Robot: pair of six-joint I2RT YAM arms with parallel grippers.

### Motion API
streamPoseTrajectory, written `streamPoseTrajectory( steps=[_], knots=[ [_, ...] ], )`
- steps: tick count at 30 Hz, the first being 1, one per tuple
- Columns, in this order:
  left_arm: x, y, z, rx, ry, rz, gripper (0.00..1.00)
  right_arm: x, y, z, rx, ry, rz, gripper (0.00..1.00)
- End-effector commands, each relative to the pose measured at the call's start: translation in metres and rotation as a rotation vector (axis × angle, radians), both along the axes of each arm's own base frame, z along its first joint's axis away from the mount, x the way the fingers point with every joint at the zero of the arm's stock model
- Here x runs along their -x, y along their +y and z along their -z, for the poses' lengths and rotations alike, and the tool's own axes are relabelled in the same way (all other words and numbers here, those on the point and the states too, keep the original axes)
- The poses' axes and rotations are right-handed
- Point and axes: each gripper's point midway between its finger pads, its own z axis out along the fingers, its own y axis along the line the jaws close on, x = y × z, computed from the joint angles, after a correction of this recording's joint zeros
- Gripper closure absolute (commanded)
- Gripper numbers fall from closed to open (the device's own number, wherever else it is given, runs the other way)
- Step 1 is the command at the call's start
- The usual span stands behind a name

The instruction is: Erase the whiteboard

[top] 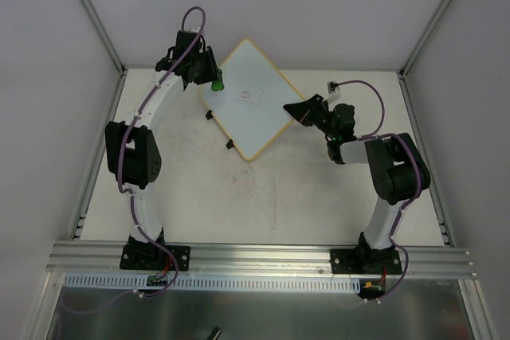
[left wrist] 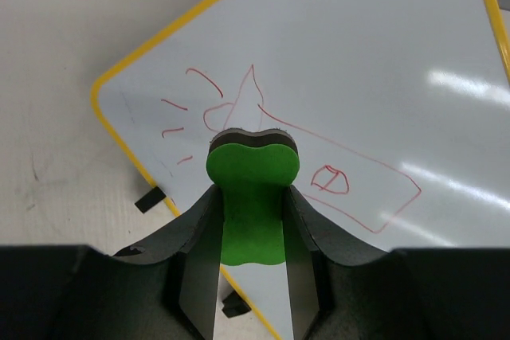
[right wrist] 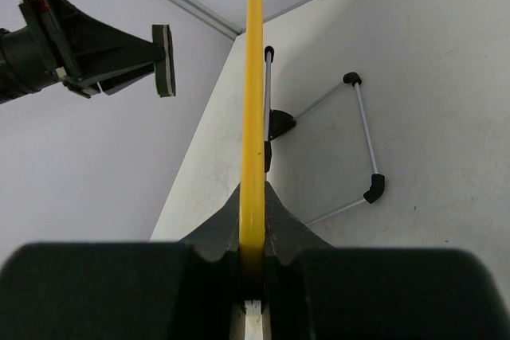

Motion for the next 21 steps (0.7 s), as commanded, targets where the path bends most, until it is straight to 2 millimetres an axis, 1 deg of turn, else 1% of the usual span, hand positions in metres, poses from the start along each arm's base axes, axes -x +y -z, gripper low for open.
streamPoseTrajectory(
  steps=[1,3,4,6,7,10,12,13,14,16,18,19,21],
  knots=[
    [-0.022,0.003,-0.004,0.054,-0.01,-0.026,1.0,-0.003,0.011,-0.037,-0.026,-0.14,-0.041,1.0],
    [-0.031,-0.002,0.001,0.068,-0.018,-0.012,1.0,-0.004,0.012,-0.036,-0.026,-0.139,-0.044,1.0],
    [-0.038,-0.006,0.006,0.076,-0.019,0.0,1.0,-0.003,0.012,-0.035,-0.026,-0.136,-0.046,1.0],
    [-0.045,-0.013,0.01,0.094,-0.026,0.031,1.0,-0.003,0.012,-0.035,-0.028,-0.134,-0.045,1.0],
    [-0.051,-0.021,0.012,0.115,-0.029,0.067,1.0,-0.004,0.011,-0.035,-0.028,-0.134,-0.045,1.0],
    [-0.061,-0.031,0.017,0.136,-0.037,0.105,1.0,-0.003,0.012,-0.036,-0.029,-0.136,-0.046,1.0],
    [-0.062,-0.035,0.02,0.143,-0.04,0.124,1.0,-0.002,0.013,-0.038,-0.031,-0.141,-0.052,1.0],
    [-0.063,-0.036,0.024,0.131,-0.042,0.133,1.0,-0.002,0.013,-0.036,-0.029,-0.136,-0.054,1.0],
    [-0.064,-0.037,0.024,0.122,-0.054,0.132,1.0,-0.003,0.013,-0.037,-0.03,-0.139,-0.055,1.0],
    [-0.062,-0.041,0.029,0.112,-0.056,0.146,1.0,-0.003,0.014,-0.037,-0.031,-0.14,-0.057,1.0],
    [-0.063,-0.044,0.029,0.106,-0.075,0.156,1.0,-0.003,0.013,-0.037,-0.031,-0.138,-0.056,1.0],
    [-0.062,-0.046,0.032,0.094,-0.078,0.164,1.0,-0.002,0.013,-0.036,-0.03,-0.135,-0.056,1.0],
    [-0.062,-0.053,0.031,0.089,-0.097,0.183,1.0,-0.002,0.013,-0.036,-0.03,-0.135,-0.057,1.0]
  ],
)
